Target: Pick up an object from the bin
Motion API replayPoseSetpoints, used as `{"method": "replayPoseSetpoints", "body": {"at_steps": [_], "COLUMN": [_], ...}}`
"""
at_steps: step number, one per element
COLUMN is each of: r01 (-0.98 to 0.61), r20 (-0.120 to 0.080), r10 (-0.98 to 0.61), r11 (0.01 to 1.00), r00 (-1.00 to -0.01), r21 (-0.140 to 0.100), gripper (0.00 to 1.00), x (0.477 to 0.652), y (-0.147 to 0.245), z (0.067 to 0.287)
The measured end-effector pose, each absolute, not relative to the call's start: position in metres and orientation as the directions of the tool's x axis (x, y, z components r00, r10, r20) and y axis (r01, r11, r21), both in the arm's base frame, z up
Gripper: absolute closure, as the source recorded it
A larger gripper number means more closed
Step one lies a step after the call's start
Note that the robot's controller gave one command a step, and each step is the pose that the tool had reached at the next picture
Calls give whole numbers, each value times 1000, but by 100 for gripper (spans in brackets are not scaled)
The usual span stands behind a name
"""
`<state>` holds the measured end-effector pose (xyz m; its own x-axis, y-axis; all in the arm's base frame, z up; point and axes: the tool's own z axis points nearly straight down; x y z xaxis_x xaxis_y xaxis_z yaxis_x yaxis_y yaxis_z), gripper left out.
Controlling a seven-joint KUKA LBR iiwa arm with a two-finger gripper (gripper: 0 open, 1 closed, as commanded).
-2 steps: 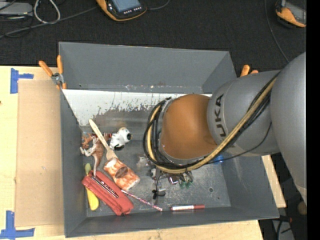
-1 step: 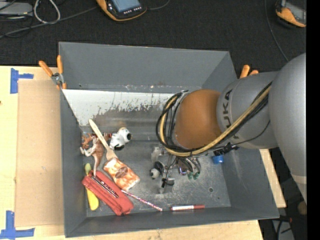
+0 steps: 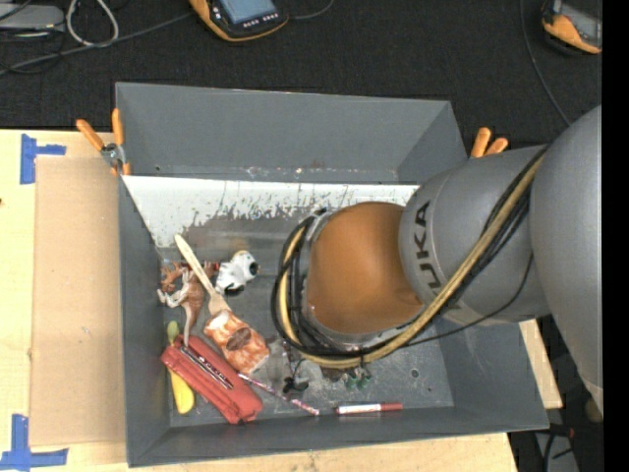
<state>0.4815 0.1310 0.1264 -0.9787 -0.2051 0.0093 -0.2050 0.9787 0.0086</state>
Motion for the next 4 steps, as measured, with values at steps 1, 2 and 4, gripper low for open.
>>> {"method": "replayPoseSetpoints", "body": {"at_steps": [1, 2, 4], "r01": [-203, -202, -35], "r20": [9, 9, 16], "r10": [-203, -202, -35], "r11": [979, 979, 999], "r00": [-979, -979, -999], "r21": [9, 9, 7], "gripper": [0, 0, 0], "x": [482, 482, 482], "y": [131, 130, 91], "z": [126, 126, 141]}}
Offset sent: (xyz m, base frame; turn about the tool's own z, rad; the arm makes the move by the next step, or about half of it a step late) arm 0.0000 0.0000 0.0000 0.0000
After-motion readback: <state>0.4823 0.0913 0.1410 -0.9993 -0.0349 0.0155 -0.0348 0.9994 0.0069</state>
